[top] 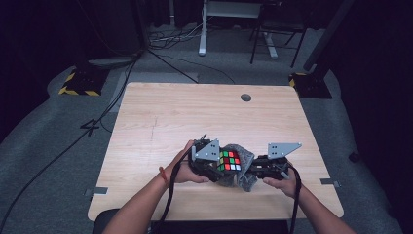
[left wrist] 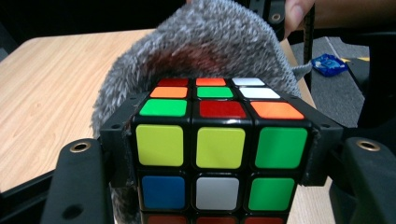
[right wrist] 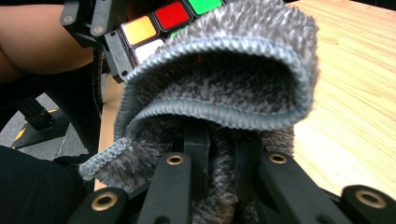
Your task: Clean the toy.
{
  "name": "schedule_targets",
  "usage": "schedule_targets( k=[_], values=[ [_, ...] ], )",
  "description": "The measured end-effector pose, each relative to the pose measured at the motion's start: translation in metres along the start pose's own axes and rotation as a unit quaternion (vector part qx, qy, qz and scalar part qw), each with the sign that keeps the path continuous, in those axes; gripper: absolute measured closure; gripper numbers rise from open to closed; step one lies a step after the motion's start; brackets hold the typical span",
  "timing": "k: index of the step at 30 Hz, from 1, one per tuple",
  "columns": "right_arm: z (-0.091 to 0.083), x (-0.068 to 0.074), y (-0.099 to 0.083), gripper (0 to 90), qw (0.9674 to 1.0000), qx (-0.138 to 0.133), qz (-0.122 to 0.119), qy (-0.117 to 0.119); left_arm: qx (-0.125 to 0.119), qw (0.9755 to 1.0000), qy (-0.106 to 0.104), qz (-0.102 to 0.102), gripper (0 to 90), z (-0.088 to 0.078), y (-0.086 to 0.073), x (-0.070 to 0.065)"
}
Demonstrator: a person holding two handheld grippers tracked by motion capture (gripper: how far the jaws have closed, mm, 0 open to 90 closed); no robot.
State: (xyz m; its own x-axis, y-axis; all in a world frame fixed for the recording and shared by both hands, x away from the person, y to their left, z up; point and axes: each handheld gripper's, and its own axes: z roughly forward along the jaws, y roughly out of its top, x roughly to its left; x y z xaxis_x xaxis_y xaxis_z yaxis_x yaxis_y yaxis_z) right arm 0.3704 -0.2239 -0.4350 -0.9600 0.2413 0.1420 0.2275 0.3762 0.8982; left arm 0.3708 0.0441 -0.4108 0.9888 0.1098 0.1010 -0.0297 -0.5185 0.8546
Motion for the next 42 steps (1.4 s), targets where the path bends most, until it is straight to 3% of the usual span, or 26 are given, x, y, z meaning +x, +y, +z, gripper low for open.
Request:
schedule_targets(
  k=[5,9,15,19,24,33,38,42],
  values=[
    [-0.004,0.001,0.004,80.1,1.0,-0.002,-0.005,-0.005,0.011,0.9999,-0.003,0.0,32.6,0.001,-0.001,0.001],
    [-0.006,0.004,0.006,80.2,0.9999,-0.003,-0.012,-0.009,0.045,0.9989,-0.001,0.013,32.7,0.009,-0.004,-0.001],
    [-0.006,0.007,0.008,80.1,0.9995,0.005,-0.024,-0.02,0.066,0.9976,0.004,0.022,33.3,0.015,-0.005,-0.003],
    [-0.005,0.008,0.01,80.2,0.9991,0.01,-0.031,-0.029,0.051,0.9985,0.01,0.018,33.6,0.013,-0.004,-0.003],
    [0.001,0.004,0.006,80.2,0.9973,0.043,-0.031,-0.052,0.028,0.9995,0.002,0.013,33.7,0.008,0.0,-0.004],
    [0.012,0.001,-0.004,80.2,0.9947,0.09,-0.03,-0.041,0.018,0.9997,0.01,0.014,33.8,0.003,0.004,-0.004],
    [0.006,0.009,0.003,80.2,0.9959,0.07,-0.05,-0.026,0.031,0.9992,0.024,0.001,33.8,0.003,-0.002,0.002],
    [0.001,0.011,0.009,80.1,0.9968,0.048,-0.056,-0.03,0.041,0.999,0.015,-0.004,33.8,0.01,-0.007,0.002]
  ],
)
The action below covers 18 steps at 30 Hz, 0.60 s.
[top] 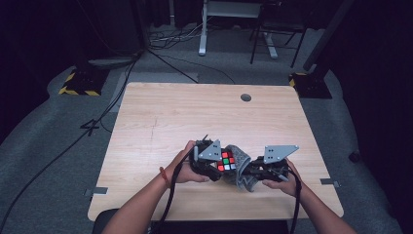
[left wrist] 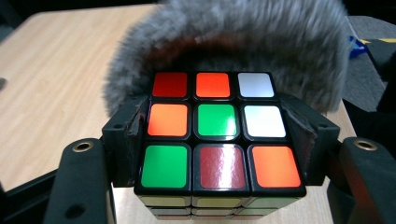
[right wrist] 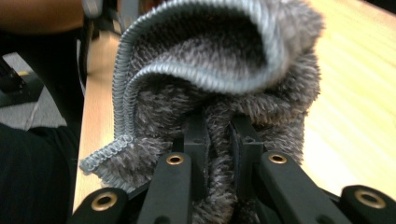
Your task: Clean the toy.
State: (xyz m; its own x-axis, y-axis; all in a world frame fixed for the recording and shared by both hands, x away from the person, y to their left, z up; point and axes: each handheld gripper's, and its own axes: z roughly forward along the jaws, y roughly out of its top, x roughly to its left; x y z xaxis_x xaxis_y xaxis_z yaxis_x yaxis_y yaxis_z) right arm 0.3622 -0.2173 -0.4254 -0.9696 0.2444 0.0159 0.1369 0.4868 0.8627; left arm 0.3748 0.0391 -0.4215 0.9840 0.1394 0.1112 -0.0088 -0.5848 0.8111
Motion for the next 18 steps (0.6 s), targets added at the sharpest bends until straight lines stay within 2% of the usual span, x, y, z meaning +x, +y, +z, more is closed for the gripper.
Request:
schedule_targets(
  k=[2,5,9,11,17,18],
  values=[
    [-0.001,-0.001,0.0,80.1,1.0,-0.004,0.002,-0.007,0.004,1.0,-0.006,0.001,33.8,0.003,0.0,-0.002],
    [-0.003,-0.003,0.001,80.1,0.9995,-0.016,0.009,-0.024,-0.005,0.9998,-0.02,0.004,33.8,0.004,0.002,-0.006],
    [-0.001,-0.006,0.001,80.2,0.9988,-0.002,0.017,-0.046,-0.019,0.9993,-0.031,0.011,33.8,0.001,0.005,-0.011],
    [0.002,-0.007,-0.002,80.2,0.9987,0.012,0.017,-0.047,-0.025,0.9991,-0.031,0.016,33.8,-0.001,0.007,-0.012],
    [0.01,-0.006,-0.007,80.2,0.9982,0.047,0.013,-0.035,-0.047,0.9985,-0.028,0.005,33.8,-0.01,0.009,-0.008],
    [0.011,-0.005,-0.007,80.2,0.9983,0.048,0.013,-0.031,-0.045,0.9988,-0.018,0.006,33.8,-0.011,0.009,-0.008]
  ],
)
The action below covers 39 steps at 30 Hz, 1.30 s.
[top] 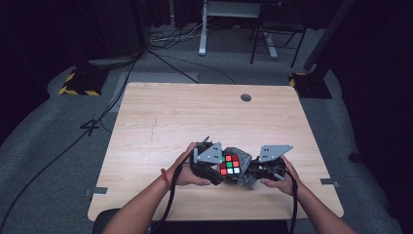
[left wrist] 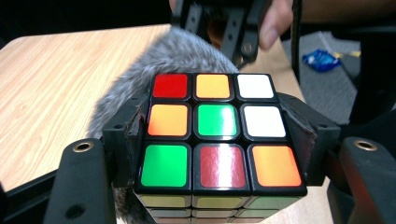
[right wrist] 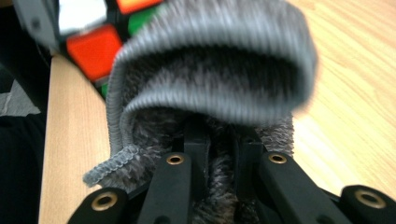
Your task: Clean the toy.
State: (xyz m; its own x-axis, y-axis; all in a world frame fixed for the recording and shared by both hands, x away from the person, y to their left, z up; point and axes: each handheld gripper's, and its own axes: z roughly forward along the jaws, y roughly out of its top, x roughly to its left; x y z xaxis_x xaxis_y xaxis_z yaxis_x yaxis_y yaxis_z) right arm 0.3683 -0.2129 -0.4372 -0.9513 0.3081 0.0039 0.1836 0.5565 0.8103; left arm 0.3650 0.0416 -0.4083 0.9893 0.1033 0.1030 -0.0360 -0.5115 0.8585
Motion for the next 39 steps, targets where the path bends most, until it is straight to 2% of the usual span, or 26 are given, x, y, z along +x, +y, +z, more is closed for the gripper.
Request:
schedule_targets(
  k=[1,2,4,7,9,10,11,15,17,19,20,22,23,26,31,36,38,39],
  values=[
    [0.001,0.001,0.0,80.2,1.0,0.002,-0.003,0.006,-0.001,1.0,0.006,0.002,33.8,-0.001,0.0,0.001],
    [0.002,0.002,0.0,80.2,0.9999,0.004,-0.005,0.009,-0.008,0.9999,0.007,-0.007,33.8,-0.003,0.0,0.003],
    [0.004,0.006,0.001,80.2,0.9997,0.005,-0.011,0.02,-0.005,0.9999,0.01,-0.01,33.8,-0.005,-0.002,0.006],
    [0.002,0.009,0.003,80.2,0.9996,0.004,-0.026,0.014,-0.002,0.9998,0.013,-0.013,33.8,-0.006,-0.004,0.008],
    [-0.002,0.007,0.003,80.2,0.9996,-0.009,-0.016,0.023,0.023,0.9991,0.035,-0.005,33.8,-0.004,-0.004,0.009],
    [-0.005,0.007,0.004,80.1,0.9993,-0.021,-0.011,0.029,0.037,0.9985,0.039,-0.007,33.8,0.0,-0.007,0.01],
    [-0.008,0.007,0.006,80.1,0.999,-0.031,-0.014,0.029,0.04,0.9987,0.031,-0.007,33.8,0.002,-0.009,0.01],
    [-0.012,0.007,0.01,80.1,0.9991,-0.037,-0.017,-0.014,0.038,0.9993,0.0,0.0,33.8,0.01,-0.007,0.003],
    [-0.012,0.004,0.009,80.1,0.999,-0.035,-0.014,-0.025,0.037,0.9993,-0.002,0.008,33.8,0.011,-0.004,-0.001],
    [-0.013,0.003,0.008,80.1,0.9987,-0.034,-0.011,-0.035,0.027,0.9996,-0.012,0.005,33.8,0.009,-0.003,-0.002],
    [-0.013,0.003,0.008,80.1,0.9987,-0.033,-0.01,-0.036,0.022,0.9996,-0.017,0.004,33.8,0.008,-0.002,-0.003],
    [-0.011,0.003,0.007,80.1,0.9989,-0.024,-0.013,-0.038,0.009,0.9999,-0.01,0.002,33.8,0.005,-0.001,-0.003],
    [-0.01,0.003,0.007,80.1,0.9992,-0.019,-0.012,-0.034,0.005,0.9999,-0.013,0.001,33.8,0.003,0.0,-0.002],
    [-0.005,0.002,0.004,80.1,0.9991,0.01,-0.014,-0.037,0.006,1.0,-0.004,0.001,33.8,-0.002,0.0,0.001],
    [-0.005,-0.005,-0.001,80.1,0.9986,0.025,-0.008,-0.046,0.029,0.9994,0.019,0.0,33.8,-0.007,-0.006,0.007],
    [-0.013,-0.013,-0.007,80.0,0.9977,0.032,0.003,-0.059,0.065,0.9971,0.038,-0.007,33.8,-0.012,-0.016,0.013],
    [-0.017,-0.016,-0.011,80.0,0.9969,0.042,0.007,-0.066,0.074,0.9956,0.053,-0.019,33.8,-0.017,-0.027,0.017],
    [-0.019,-0.02,-0.014,79.9,0.9964,0.046,0.013,-0.07,0.075,0.9955,0.051,-0.028,33.8,-0.019,-0.031,0.02]
  ],
)
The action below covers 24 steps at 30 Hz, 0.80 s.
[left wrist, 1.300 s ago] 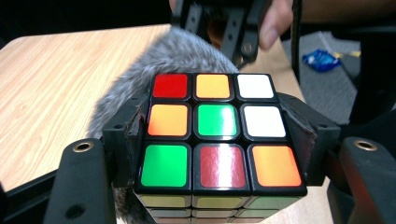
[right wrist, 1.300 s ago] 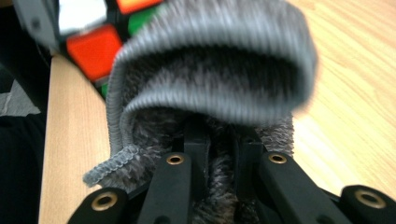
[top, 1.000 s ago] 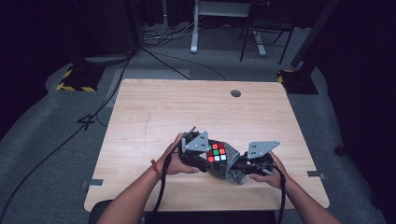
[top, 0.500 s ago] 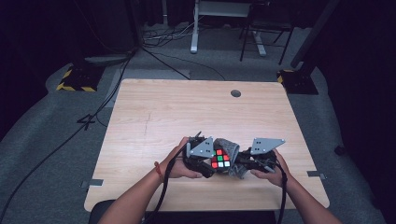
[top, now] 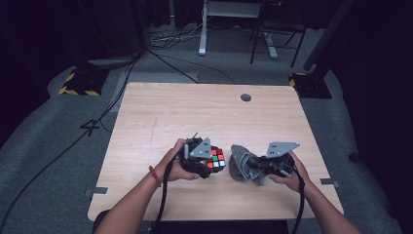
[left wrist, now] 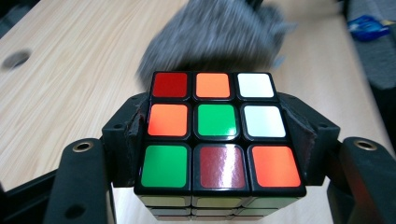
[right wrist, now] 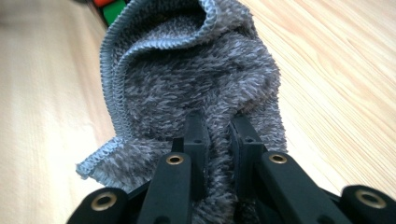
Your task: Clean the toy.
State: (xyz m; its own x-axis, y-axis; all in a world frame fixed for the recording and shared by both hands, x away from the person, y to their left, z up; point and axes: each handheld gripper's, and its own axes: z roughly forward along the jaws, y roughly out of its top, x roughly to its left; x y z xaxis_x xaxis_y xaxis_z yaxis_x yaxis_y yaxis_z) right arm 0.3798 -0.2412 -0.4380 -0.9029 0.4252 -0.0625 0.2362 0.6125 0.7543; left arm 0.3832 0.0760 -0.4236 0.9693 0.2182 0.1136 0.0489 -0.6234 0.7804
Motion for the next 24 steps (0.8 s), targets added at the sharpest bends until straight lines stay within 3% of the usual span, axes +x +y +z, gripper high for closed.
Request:
schedule_targets(
  k=[4,7,10,12,16,20,24],
  values=[
    [-0.001,-0.012,-0.009,79.7,0.9997,0.017,0.015,-0.012,0.02,0.9995,0.014,-0.018,33.8,-0.006,-0.021,0.01],
    [-0.004,-0.019,-0.02,79.5,0.9989,0.033,0.025,-0.021,0.056,0.9979,0.028,-0.016,33.8,-0.008,-0.034,0.012],
    [-0.011,-0.026,-0.035,79.4,0.9978,0.041,0.044,-0.03,0.053,0.9978,0.023,-0.033,33.7,-0.012,-0.043,0.013],
    [-0.014,-0.03,-0.044,79.1,0.9967,0.048,0.053,-0.037,0.062,0.9973,0.027,-0.029,33.7,-0.015,-0.048,0.013],
    [-0.021,-0.033,-0.059,78.7,0.9956,0.048,0.068,-0.043,0.053,0.997,0.024,-0.05,33.7,-0.022,-0.06,0.016],
    [-0.03,-0.036,-0.073,78.2,0.995,0.042,0.077,-0.048,0.061,0.9956,0.032,-0.063,33.7,-0.025,-0.073,0.016],
    [-0.034,-0.038,-0.087,77.1,0.9942,0.026,0.094,-0.045,0.053,0.9942,0.029,-0.089,33.7,-0.03,-0.086,0.016]
  ],
)
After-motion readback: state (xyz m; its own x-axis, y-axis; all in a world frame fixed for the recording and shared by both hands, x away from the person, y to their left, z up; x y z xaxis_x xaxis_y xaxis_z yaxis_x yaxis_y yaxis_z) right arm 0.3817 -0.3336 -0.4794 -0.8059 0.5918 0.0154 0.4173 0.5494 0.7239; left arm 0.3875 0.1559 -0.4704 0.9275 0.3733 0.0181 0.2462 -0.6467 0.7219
